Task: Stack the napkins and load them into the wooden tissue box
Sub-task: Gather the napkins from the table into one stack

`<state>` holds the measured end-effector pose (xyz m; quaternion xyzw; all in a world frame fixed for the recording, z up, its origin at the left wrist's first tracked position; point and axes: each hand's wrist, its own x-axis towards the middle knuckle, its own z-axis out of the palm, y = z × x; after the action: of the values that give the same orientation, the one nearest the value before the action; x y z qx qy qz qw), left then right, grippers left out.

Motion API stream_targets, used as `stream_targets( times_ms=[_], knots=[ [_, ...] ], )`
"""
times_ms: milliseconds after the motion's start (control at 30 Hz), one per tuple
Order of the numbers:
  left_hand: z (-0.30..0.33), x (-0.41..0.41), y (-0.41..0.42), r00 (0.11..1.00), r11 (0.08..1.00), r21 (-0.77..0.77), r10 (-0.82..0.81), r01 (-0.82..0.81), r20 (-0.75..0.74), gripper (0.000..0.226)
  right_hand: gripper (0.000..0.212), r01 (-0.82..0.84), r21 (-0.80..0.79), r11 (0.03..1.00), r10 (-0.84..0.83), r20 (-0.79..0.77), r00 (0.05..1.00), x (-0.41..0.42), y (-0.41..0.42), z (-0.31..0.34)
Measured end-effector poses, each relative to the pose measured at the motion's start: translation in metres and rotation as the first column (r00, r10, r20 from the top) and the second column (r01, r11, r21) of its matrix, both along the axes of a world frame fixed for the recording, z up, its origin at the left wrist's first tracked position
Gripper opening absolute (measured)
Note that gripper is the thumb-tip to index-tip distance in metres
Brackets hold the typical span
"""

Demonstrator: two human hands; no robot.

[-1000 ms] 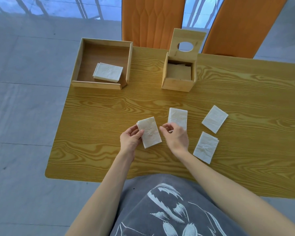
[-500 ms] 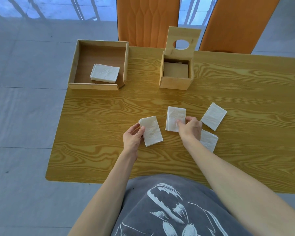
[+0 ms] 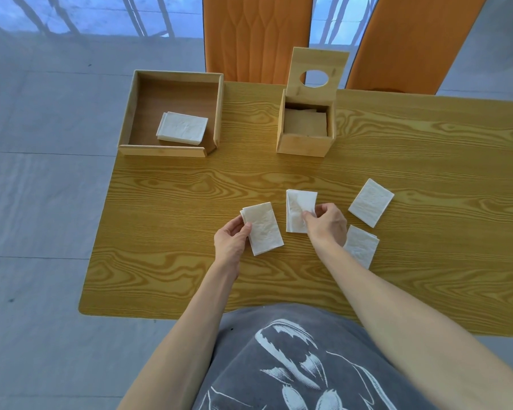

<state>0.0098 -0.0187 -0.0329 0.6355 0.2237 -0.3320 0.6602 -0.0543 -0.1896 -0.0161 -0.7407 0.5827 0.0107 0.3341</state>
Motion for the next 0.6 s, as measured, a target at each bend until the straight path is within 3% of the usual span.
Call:
stream_targets(
  times_ms=[200, 300, 467, 600],
  knots=[
    [-0.002, 0.001, 0.001, 1.000, 1.000, -0.004, -0.019, 0.019, -0.001, 0.031, 0.032, 0.042, 0.075, 0.996, -0.052, 0.127, 0.991, -0.007, 0.002, -0.001],
    [-0.004, 0.001, 0.002, 1.000, 1.000, -0.002, -0.027, 0.027, 0.003, 0.032, 0.035, 0.079, 0.147, 0.986, -0.117, 0.273, 0.955, -0.014, -0.001, 0.000],
    [-0.003, 0.002, 0.001, 1.000, 1.000, -0.019, -0.022, 0.022, 0.001, 0.031, 0.058, 0.115, 0.399, 0.910, -0.300, 0.441, 0.846, -0.025, -0.004, 0.007],
    [-0.003, 0.004, 0.001, 0.999, 0.999, -0.004, -0.042, 0.042, 0.003, 0.031, 0.058, 0.075, 0.577, 0.813, -0.410, 0.476, 0.778, -0.023, 0.003, 0.012]
  ],
)
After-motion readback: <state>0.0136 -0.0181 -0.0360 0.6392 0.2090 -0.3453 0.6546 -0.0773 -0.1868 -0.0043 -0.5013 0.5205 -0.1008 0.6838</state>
